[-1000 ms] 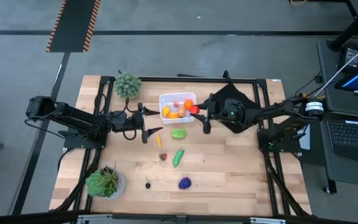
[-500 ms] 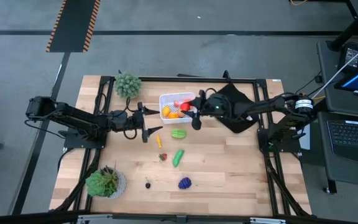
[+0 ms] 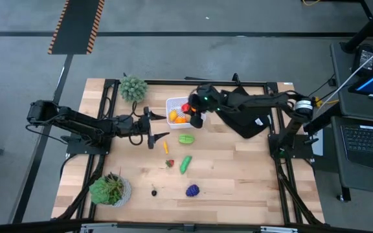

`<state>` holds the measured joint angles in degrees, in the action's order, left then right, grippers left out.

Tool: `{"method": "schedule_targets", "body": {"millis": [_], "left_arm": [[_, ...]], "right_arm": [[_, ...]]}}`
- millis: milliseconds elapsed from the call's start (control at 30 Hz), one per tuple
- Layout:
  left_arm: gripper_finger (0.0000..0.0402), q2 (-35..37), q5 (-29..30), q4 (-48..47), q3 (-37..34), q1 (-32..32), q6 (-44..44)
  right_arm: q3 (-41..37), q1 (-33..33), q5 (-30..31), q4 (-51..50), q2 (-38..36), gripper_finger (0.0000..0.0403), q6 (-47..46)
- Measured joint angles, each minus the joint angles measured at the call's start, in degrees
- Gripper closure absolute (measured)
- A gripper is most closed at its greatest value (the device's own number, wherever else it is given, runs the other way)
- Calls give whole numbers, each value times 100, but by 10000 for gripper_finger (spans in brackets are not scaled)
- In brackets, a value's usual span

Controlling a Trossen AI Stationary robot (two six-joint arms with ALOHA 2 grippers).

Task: Pick and placing Produce into tupperware
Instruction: Put the right strawberry into the white bin

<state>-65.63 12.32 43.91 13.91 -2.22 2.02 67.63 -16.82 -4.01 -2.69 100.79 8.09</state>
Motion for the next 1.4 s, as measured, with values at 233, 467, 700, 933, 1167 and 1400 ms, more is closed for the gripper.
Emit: {"method": "schedule_targets", "body": {"millis": [233,467,700,933,1167,1400], "left_arm": [[62,0,0,-283,0,11,2],[62,0,0,-310,0,11,133],[62,0,0,-315,0,12,136],[62,0,0,-315,0,11,140],[62,0,0,-320,0,11,140],[62,0,0,-322,0,11,143]], "right_arm": [[1308,-207,-73,-1639,502,226,148],[2574,-410,-68,-3637,1005,226,124],[3401,-434,-72,-4475,1440,226,296],[3432,-439,-70,-4492,1457,226,411],[3216,-452,-73,-4208,1544,226,425],[2545,-466,-73,-3640,1614,226,311]]}}
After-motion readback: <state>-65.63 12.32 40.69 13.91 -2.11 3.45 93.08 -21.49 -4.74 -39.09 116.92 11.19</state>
